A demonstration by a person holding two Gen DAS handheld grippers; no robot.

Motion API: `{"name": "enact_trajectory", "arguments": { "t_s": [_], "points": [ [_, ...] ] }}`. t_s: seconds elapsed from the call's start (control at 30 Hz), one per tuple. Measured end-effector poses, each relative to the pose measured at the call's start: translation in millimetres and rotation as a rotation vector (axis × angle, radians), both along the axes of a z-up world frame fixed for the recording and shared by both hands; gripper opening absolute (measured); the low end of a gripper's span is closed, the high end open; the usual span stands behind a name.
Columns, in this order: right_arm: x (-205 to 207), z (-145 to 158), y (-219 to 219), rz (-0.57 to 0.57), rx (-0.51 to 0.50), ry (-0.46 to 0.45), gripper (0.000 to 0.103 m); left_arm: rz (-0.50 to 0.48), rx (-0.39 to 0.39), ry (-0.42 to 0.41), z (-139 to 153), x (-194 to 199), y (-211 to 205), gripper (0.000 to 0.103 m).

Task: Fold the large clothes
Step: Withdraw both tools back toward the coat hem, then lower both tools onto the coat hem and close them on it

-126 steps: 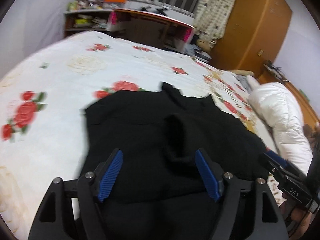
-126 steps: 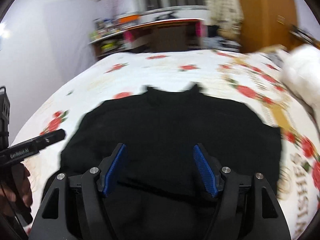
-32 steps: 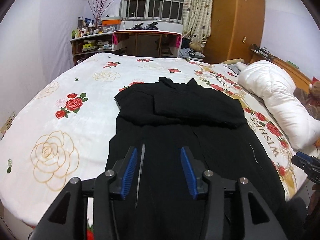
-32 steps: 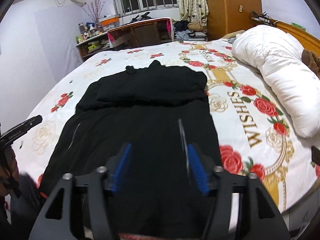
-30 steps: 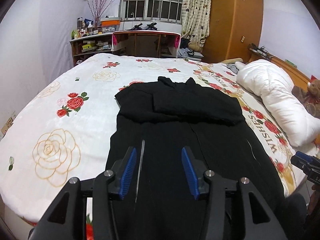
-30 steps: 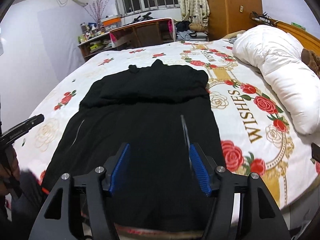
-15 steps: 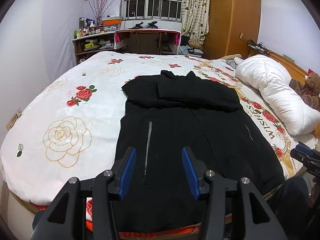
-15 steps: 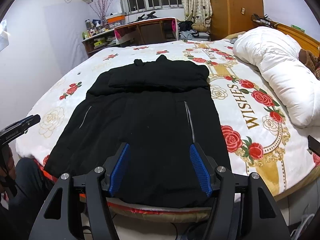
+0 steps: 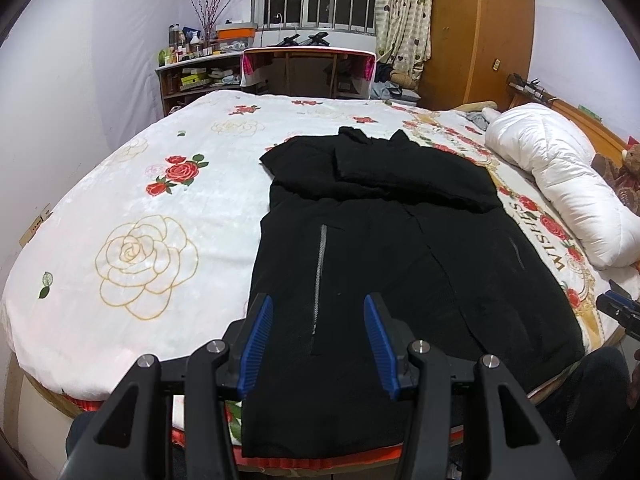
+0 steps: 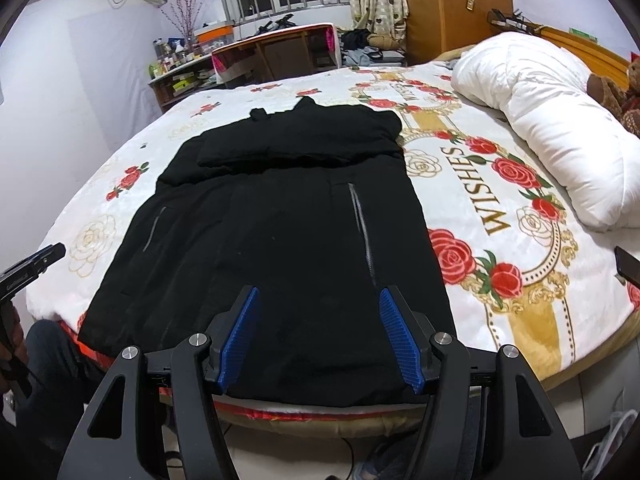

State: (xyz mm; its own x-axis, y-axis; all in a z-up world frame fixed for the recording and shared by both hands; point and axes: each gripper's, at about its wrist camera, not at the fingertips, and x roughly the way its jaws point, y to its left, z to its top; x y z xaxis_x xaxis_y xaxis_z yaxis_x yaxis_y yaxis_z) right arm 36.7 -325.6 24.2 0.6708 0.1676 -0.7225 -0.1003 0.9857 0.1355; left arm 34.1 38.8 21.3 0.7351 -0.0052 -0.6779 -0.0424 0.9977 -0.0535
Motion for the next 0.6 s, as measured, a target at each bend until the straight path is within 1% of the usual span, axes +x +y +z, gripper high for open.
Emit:
{"name": "enact_trajectory", "arguments": {
  "t_s": [0.2,0.3,0.37,0.4,0.43,0.6],
  "points": [
    [7.4,-11.6,-13.3,-0.034,0.012,0.033,0.063,0.012,0.006,0.025,-12.1,6.0,7.0,0.050],
    [13.1,-17.4,-20.6,-0.049,0.023,0.055,0.063,0.021,0.005,0.047,-21.0,10.2,12.5,0.056],
    [17.8,-20.3,-25.6,-0.063,0.032,0.066,0.063,0.034,-0.001,0.063,-27.3,13.7,17.2,0.057],
    [20.6,-21.6,-28.4,-0.069,0.036,0.071,0.066,0.037,-0.007,0.071,-30.7,15.4,19.7,0.058],
    [22.7,-22.6,-30.1,-0.072,0.037,0.076,0.071,0.039,-0.009,0.078,-34.1,17.5,22.1,0.059],
    [38.2,-34.1,-39.8,-0.092,0.034,0.116,0.072,0.051,-0.020,0.110,-51.4,28.8,31.7,0.062]
  ]
}}
